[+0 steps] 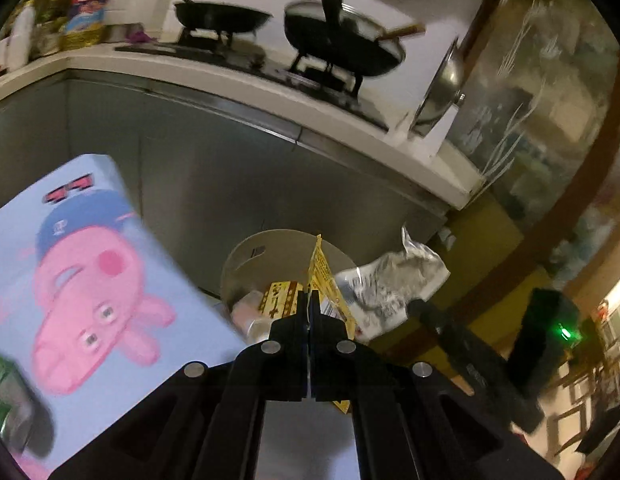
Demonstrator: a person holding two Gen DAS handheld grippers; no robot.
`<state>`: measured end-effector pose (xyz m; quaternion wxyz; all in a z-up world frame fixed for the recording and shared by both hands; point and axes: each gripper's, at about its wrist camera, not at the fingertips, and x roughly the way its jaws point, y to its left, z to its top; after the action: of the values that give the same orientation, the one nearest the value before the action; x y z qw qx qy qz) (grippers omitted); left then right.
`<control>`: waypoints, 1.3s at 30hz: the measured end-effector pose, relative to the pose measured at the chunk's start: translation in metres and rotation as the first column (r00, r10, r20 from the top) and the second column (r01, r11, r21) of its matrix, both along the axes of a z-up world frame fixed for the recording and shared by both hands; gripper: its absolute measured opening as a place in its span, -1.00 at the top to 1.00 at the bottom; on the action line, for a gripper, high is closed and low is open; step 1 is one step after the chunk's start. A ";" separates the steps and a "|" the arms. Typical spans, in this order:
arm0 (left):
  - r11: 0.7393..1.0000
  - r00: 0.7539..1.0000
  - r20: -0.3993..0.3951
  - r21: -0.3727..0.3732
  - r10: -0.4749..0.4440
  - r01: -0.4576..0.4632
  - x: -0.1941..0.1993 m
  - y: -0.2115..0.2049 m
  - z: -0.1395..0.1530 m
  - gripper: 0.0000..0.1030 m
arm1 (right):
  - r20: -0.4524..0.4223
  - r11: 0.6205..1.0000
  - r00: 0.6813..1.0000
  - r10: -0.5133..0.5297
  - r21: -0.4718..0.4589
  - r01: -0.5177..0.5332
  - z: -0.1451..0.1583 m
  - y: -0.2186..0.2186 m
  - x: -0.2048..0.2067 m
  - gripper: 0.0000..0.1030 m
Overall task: Collect trash
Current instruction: 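Carry packet with left tool while right tool carries foil wrapper to bin, then open left tool over bin while right tool releases foil wrapper into bin, then move both tools back over the green can and white tissue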
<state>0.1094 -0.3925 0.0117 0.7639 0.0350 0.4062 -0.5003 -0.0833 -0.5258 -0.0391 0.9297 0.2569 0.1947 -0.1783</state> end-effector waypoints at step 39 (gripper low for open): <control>0.950 0.934 0.269 0.141 0.234 -0.279 -0.041 0.116 -0.021 0.08 | -0.041 0.990 0.994 0.104 0.104 -0.100 -0.008 0.084 0.000 0.20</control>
<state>0.0687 -0.2766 -0.0093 0.8616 0.1117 0.3508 -0.3496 -0.0828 -0.4415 -0.0466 0.9186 0.2893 0.2378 -0.1262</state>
